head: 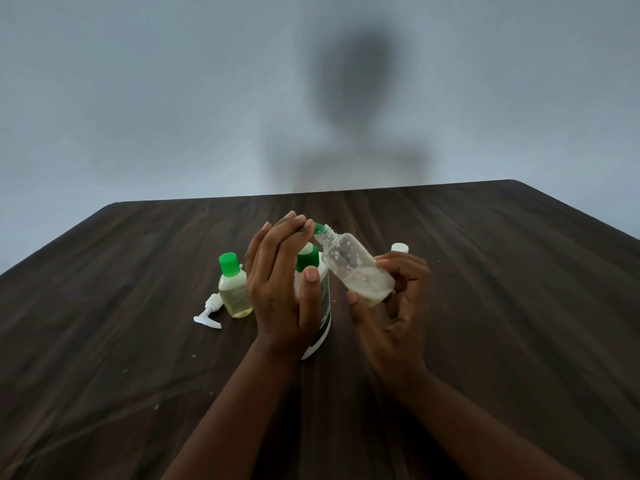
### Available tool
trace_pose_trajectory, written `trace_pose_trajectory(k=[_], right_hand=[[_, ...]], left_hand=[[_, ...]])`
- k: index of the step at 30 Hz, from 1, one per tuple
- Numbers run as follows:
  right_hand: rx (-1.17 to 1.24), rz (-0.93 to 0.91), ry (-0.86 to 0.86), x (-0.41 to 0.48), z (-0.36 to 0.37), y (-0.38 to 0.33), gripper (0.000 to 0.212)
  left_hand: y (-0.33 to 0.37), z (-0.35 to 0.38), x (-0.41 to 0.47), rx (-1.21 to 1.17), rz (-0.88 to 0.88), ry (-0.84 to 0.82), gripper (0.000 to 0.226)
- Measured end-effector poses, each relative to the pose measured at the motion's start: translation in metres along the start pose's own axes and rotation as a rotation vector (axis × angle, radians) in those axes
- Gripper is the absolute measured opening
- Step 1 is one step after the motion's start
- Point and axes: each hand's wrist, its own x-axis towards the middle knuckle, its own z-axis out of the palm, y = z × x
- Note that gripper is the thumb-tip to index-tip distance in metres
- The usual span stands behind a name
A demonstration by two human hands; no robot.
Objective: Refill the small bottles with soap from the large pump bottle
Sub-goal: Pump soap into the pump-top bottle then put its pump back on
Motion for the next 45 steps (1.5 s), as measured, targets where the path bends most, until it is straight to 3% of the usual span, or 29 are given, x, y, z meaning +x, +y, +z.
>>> trace_pose_trajectory(k=[3,7,10,45], right_hand=[[-0.002,0.020,0.002,0.0002,-0.0004,-0.0008,0.035],[-0.005,0.020,0.001,-0.0015,-0.0021,0.0009,0.035],[-0.005,0.004,-0.007,-0.0010,-0.0015,0.0002,0.037],[0.040,0.014,-0.017,-0.0011,-0.0007,0.0011,0.038]], left_hand=[[-0.0005,0.0005,-0.0003,0.006,-0.022,-0.003,0.042],[0.0015,-0.0006,-0.0009,0.002,-0.007,0.001,0.051],[0.0031,-0.0015,0.0013,0.022,0.012,0.002,0.043],[0.0022,-0.0031,0.0020,-0.016,-0.014,-0.048,0.038]])
